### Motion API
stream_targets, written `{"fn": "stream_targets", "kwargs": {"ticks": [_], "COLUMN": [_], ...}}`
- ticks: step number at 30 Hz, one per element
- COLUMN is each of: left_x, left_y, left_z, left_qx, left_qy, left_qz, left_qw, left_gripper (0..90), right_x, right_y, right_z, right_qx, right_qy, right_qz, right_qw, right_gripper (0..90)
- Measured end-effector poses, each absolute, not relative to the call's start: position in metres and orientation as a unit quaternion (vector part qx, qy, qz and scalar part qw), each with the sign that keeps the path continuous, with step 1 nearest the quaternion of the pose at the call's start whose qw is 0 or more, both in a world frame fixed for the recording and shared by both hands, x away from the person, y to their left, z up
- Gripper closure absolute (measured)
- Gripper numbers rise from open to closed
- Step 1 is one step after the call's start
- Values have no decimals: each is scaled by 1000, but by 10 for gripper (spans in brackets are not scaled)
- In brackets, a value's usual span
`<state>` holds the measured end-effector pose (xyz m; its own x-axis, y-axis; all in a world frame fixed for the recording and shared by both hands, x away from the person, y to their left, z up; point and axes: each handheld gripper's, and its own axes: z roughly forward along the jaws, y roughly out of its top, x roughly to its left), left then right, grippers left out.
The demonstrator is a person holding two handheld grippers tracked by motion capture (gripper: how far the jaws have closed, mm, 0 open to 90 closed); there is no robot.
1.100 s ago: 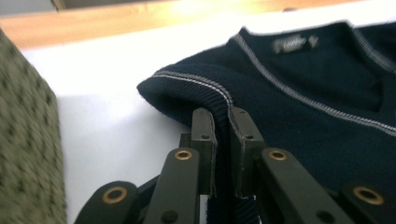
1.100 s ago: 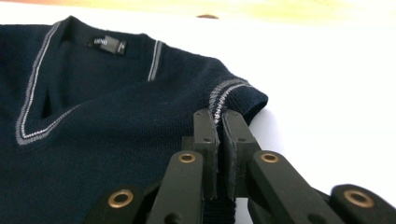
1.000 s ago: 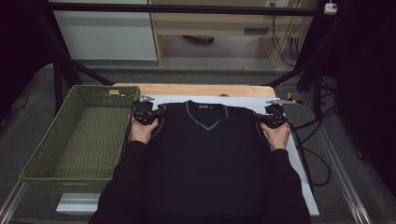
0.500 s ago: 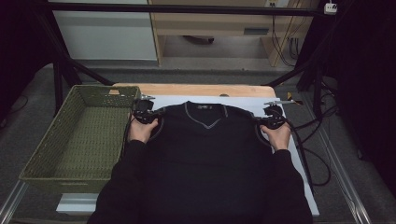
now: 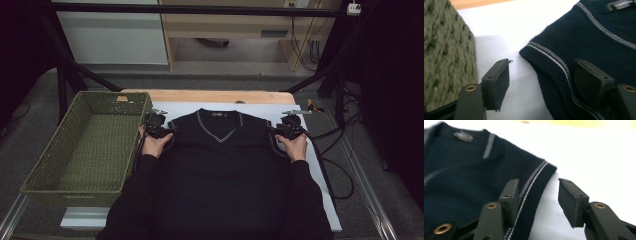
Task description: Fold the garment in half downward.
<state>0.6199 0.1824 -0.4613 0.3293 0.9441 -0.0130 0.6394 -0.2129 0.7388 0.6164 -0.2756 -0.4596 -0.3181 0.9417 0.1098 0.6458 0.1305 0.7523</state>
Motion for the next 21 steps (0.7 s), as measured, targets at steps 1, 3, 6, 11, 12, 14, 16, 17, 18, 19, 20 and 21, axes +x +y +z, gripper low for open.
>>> {"fn": "stream_targets", "kwargs": {"ticks": [1,3,6,11,12,14,16,17,18,19,20,21], "left_x": [622,625,627,626,625,623,622,622,621,619,619,618], "left_y": [183,185,184,185,186,186,185,184,183,182,182,182], "left_z": [-464,-470,-477,-477,-477,-476,-475,-474,-472,-469,-465,-460], "left_qx": [744,739,740,738,740,743,741,742,743,743,740,736], "left_qy": [536,548,550,548,544,540,545,545,542,536,533,529], "left_qz": [222,209,201,220,216,196,183,179,181,191,195,201], "left_qw": [333,332,332,326,330,344,348,347,349,353,361,371], "left_gripper": [257,252,250,393,466,648,763,776,784,789,792,793], "right_x": [619,622,623,620,620,620,620,619,618,617,616,616], "right_y": [-274,-270,-263,-261,-260,-261,-261,-262,-262,-263,-265,-266], "right_z": [-463,-470,-478,-477,-476,-476,-476,-475,-474,-472,-470,-467], "right_qx": [547,543,537,552,551,551,558,561,561,559,557,557], "right_qy": [728,736,746,739,740,740,735,732,731,729,725,722], "right_qz": [360,352,341,341,342,352,355,356,358,364,371,378], "right_qw": [202,197,196,182,178,159,151,149,150,155,159,161], "right_gripper": [504,498,492,635,712,802,828,835,839,843,844,846]}}
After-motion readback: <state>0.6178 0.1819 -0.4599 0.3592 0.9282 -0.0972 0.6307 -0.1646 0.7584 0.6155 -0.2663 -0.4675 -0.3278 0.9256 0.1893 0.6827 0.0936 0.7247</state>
